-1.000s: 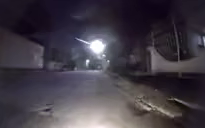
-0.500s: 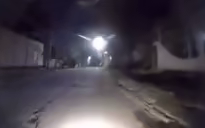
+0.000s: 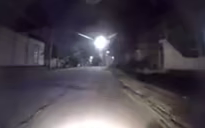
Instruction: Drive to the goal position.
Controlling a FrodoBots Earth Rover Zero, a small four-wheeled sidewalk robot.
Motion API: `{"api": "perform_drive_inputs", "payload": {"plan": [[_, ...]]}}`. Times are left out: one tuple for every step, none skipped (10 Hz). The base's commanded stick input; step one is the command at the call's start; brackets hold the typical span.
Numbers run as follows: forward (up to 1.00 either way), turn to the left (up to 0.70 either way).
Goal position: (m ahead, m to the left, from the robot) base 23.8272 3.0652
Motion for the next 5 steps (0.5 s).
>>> {"api": "perform_drive_inputs", "payload": {"plan": [[0.70, -0.35], [0.70, -0.35], [0.70, -0.09], [0.70, -0.02], [0.70, 0.00]]}}
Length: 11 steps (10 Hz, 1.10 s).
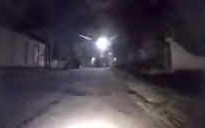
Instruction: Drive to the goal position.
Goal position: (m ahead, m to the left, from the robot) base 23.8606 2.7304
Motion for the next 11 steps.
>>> {"api": "perform_drive_inputs", "payload": {"plan": [[0.70, 0.00], [0.70, 0.00], [0.70, 0.00], [0.70, 0.00], [0.70, 0.00], [0.70, 0.00], [0.70, 0.00], [0.70, 0.00], [0.70, 0.00], [0.70, 0.00], [0.70, 0.00]]}}
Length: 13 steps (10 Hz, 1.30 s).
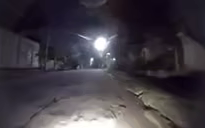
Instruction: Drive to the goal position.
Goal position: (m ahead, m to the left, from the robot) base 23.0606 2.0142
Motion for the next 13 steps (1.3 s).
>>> {"api": "perform_drive_inputs", "payload": {"plan": [[0.70, -0.32], [0.70, -0.35], [0.70, -0.35], [0.70, -0.30], [0.70, -0.06], [0.70, 0.00], [0.70, 0.00], [0.70, 0.00], [0.70, 0.00], [0.70, -0.07], [0.70, -0.20], [0.70, -0.27], [0.70, -0.34]]}}
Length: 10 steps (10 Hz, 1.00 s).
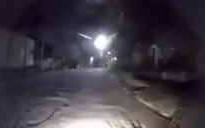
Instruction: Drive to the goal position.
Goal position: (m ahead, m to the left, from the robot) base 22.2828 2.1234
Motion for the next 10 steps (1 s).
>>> {"api": "perform_drive_inputs", "payload": {"plan": [[0.70, 0.00], [0.70, 0.00], [0.70, 0.00], [0.70, 0.00], [0.70, 0.00], [0.70, 0.00], [0.70, 0.00], [0.70, 0.00], [0.70, 0.00], [0.70, 0.00]]}}
